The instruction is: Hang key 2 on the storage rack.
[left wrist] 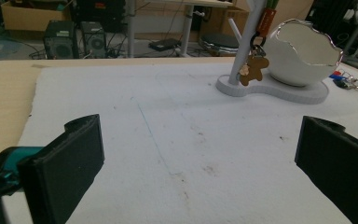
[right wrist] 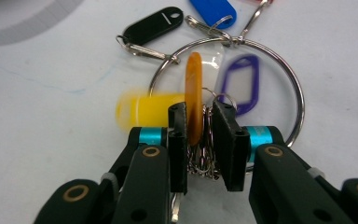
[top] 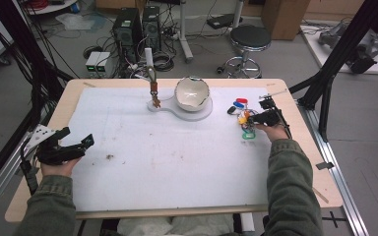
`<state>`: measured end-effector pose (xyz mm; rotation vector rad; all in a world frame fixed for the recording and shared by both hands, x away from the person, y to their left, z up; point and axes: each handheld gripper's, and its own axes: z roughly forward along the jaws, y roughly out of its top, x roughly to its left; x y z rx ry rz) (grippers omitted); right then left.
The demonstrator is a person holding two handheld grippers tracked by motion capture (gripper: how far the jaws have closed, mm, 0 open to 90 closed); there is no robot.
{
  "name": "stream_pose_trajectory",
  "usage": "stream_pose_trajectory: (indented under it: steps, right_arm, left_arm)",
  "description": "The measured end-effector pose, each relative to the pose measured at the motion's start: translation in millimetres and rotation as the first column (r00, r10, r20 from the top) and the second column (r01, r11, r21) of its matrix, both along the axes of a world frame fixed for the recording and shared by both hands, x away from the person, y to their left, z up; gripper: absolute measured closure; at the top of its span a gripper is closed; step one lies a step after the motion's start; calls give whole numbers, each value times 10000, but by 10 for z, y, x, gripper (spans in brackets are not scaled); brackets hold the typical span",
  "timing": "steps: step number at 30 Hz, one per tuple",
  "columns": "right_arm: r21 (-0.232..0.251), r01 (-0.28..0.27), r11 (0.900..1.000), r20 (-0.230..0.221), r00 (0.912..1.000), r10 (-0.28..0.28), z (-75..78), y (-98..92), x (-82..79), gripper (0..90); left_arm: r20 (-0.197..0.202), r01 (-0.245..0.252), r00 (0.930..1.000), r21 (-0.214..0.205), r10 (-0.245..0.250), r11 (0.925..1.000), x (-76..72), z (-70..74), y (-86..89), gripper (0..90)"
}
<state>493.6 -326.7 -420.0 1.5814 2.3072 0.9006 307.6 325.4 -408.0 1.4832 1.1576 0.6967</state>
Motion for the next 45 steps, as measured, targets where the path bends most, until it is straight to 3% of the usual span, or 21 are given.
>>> stream_pose_trajectory:
  steps: [10,20,39,45]
  right_arm:
    - [58,101,9999,-51,9999,-101,31,5,-13,795]
    - [222,-66,9997,172,9998,62,97,16,-47,798]
    - [749,-132,9971,980,9952,58,465,31,-128,800]
    - [920,-44,9957,1012,9949,-50,506,22,-153,799]
  left_arm:
    - [15,-13,10000,-15,13,10000,0,0,3,17]
    - [32,-16,10000,-46,16,10000,2,0,4,17]
    - [53,-14,10000,-117,15,9999,9,1,3,17]
    - [55,-18,10000,-139,18,9999,12,0,1,17]
